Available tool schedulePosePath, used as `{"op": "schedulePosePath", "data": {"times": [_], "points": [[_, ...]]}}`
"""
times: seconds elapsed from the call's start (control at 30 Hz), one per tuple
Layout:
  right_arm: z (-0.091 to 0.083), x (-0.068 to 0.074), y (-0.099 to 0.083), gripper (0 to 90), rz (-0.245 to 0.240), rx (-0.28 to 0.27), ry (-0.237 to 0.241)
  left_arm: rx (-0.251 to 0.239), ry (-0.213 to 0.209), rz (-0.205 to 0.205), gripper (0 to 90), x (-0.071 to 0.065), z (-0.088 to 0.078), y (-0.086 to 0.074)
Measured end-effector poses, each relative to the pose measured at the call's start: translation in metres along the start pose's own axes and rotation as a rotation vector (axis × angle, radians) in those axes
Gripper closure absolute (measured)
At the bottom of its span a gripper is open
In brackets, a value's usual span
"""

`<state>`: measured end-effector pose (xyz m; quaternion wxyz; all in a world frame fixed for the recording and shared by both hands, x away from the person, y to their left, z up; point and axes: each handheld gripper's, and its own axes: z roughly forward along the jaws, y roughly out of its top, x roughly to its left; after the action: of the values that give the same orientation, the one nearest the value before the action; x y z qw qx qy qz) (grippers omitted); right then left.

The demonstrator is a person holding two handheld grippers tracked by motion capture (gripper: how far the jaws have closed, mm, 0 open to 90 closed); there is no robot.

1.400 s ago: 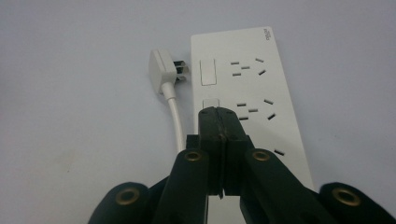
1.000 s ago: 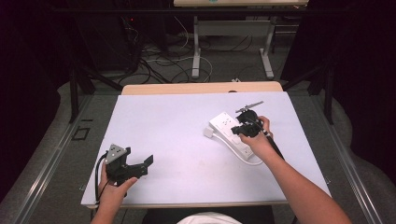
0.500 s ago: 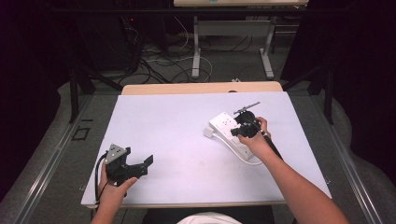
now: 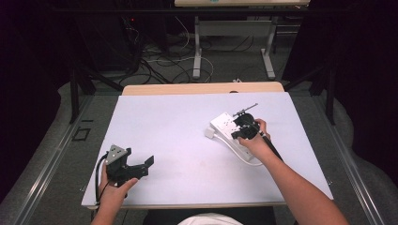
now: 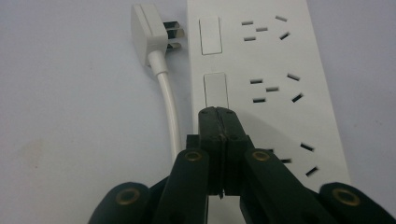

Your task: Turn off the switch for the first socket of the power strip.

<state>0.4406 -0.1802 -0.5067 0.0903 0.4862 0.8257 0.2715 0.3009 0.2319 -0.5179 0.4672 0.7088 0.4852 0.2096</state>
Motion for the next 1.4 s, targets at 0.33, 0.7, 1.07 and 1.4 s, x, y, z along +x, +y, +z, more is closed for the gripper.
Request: {"op": "schedulePosePath", "data": {"times": [0.33, 0.7, 1.07, 1.4], "points": [[0.0043, -0.0008, -0.0009, 90.0, -0.025, 0.014, 0.007, -0.001, -0.002, -0.001, 2.6, 0.0000, -0.0001, 0.0001], [0.0065, 0.0000, -0.0013, 90.0, 0.008, 0.025, -0.009, 0.001, -0.003, 0.001, 2.6, -0.0001, 0.0000, 0.0000], [0.0062, -0.0021, -0.0024, 90.0, -0.001, 0.017, -0.014, 0.001, -0.003, 0.000, 2.6, -0.0004, 0.0003, -0.0001], [0.0061, -0.0053, -0.0027, 90.0, -0.005, 0.017, -0.014, 0.001, -0.005, -0.001, 2.6, -0.0004, 0.0003, 0.0000]]}}
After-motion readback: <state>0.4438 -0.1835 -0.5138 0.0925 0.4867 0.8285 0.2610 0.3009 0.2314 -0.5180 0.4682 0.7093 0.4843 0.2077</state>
